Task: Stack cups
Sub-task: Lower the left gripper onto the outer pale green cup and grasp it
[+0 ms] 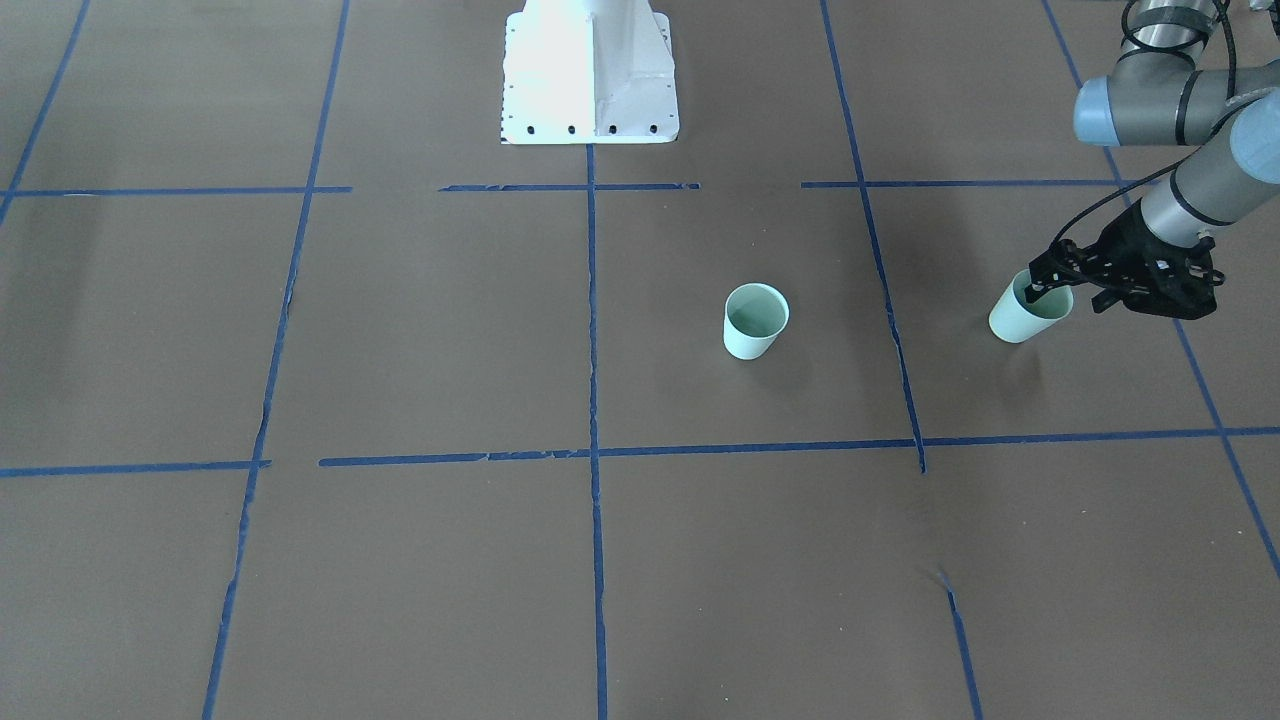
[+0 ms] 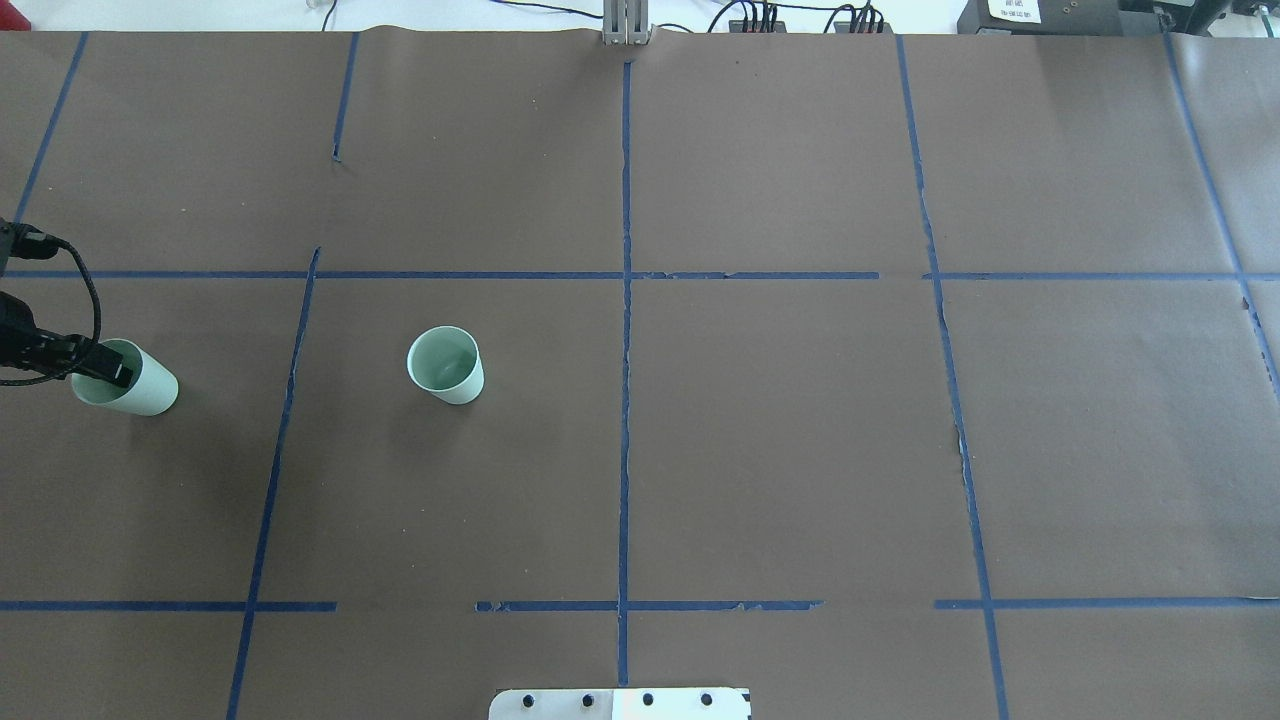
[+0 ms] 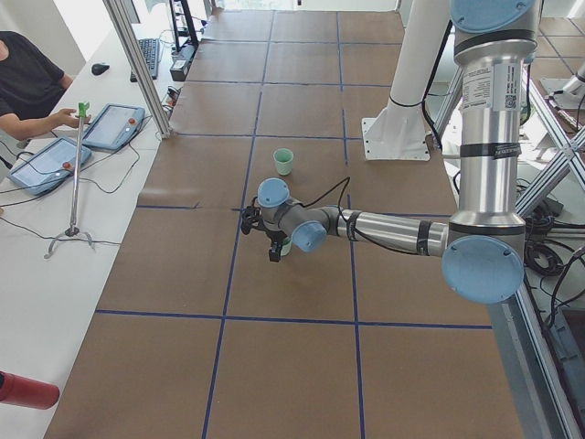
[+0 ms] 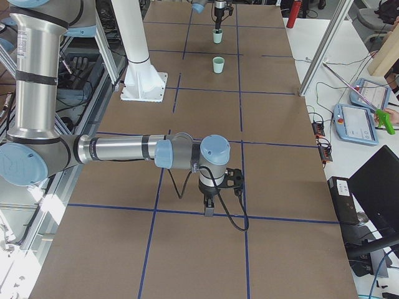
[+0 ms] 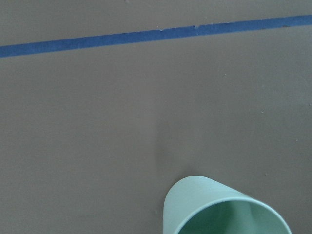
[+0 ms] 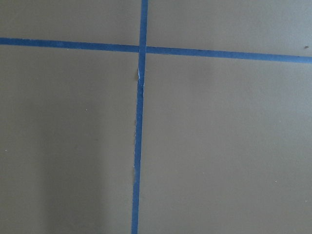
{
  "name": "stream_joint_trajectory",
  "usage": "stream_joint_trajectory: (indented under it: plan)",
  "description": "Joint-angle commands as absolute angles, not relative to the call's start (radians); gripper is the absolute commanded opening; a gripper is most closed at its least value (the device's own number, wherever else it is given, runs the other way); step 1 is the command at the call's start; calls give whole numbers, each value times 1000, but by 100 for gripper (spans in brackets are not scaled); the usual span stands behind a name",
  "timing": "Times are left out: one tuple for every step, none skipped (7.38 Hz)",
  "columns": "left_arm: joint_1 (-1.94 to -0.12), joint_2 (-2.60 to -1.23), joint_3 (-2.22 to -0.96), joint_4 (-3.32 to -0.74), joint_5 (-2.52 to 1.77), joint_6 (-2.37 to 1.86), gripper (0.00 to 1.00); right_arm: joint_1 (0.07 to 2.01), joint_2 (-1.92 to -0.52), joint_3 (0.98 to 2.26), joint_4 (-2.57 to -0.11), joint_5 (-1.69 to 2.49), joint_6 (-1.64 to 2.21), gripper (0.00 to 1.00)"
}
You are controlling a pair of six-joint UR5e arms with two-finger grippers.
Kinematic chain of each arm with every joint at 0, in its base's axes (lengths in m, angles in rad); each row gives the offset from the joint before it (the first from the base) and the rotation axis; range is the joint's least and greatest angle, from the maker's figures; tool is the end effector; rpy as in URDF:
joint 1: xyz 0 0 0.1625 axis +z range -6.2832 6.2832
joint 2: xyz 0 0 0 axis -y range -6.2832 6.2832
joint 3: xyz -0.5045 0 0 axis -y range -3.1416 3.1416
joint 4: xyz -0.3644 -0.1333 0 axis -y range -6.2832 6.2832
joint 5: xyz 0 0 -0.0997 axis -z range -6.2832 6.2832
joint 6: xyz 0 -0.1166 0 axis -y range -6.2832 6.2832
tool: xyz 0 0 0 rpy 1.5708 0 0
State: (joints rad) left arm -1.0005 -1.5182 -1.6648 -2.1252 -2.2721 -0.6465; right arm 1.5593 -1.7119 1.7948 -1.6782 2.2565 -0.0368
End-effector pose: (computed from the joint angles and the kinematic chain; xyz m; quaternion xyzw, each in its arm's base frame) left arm 0.2049 -0.4270 0.6690 0.0385 0.4270 0.0666 0.9010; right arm 0.0550 -0.3903 0.7245 -0.0073 -0.3363 -0.0186 0.9416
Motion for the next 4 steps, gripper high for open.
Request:
stream_joint_trajectory:
  plan:
    - [-1000, -1519, -1661, -2126, -2263, -644, 0, 1560, -1712, 1795, -1678, 2256, -37, 100]
    - [-1000, -1517, -1664, -2126, -2263, -646, 0, 1560, -1712, 1795, -1678, 2256, -37, 100]
    - [-1009, -1514, -1678, -2125, -2269, -646, 0, 1559, -1712, 1795, -1678, 2256, -37, 100]
    - [-1017, -1505, -1728, -2108, -2279, -646, 0, 1560, -1712, 1795, -1678, 2256, -37, 100]
